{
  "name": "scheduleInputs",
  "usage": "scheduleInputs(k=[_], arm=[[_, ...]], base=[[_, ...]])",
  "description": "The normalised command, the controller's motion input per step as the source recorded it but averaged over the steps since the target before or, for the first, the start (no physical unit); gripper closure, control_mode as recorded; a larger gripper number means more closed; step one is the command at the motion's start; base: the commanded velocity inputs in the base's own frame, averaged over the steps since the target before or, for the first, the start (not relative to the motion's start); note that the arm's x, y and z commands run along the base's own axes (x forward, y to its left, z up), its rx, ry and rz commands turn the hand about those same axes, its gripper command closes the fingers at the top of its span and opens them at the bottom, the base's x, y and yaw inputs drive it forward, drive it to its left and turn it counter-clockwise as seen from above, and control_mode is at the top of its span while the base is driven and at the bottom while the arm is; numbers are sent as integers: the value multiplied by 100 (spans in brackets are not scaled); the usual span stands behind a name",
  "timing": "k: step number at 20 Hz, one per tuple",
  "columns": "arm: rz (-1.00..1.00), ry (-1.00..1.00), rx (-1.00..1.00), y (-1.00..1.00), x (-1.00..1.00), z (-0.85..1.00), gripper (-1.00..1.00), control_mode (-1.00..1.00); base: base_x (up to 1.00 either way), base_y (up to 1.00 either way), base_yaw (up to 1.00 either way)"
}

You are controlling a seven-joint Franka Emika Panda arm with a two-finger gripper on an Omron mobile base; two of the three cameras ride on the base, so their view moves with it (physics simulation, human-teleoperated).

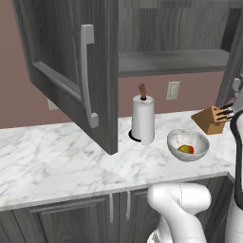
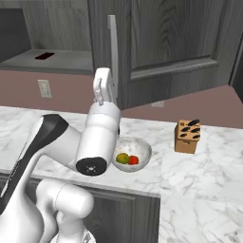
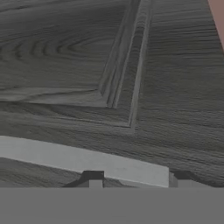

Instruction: Open the cabinet. Pick the apple and orange from the cabinet and place them into the bowl. Then close the cabinet.

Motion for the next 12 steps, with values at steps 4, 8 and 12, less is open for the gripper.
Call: scheduleInputs(k=[4,8,12], arm=[[4,6,3,0,70,17,-100,-100],[4,11,2,0,66,9,-100,-100],[3,15,2,0,65,6,-100,-100]], base=[[0,0,0],[0,0,0],[0,0,0]])
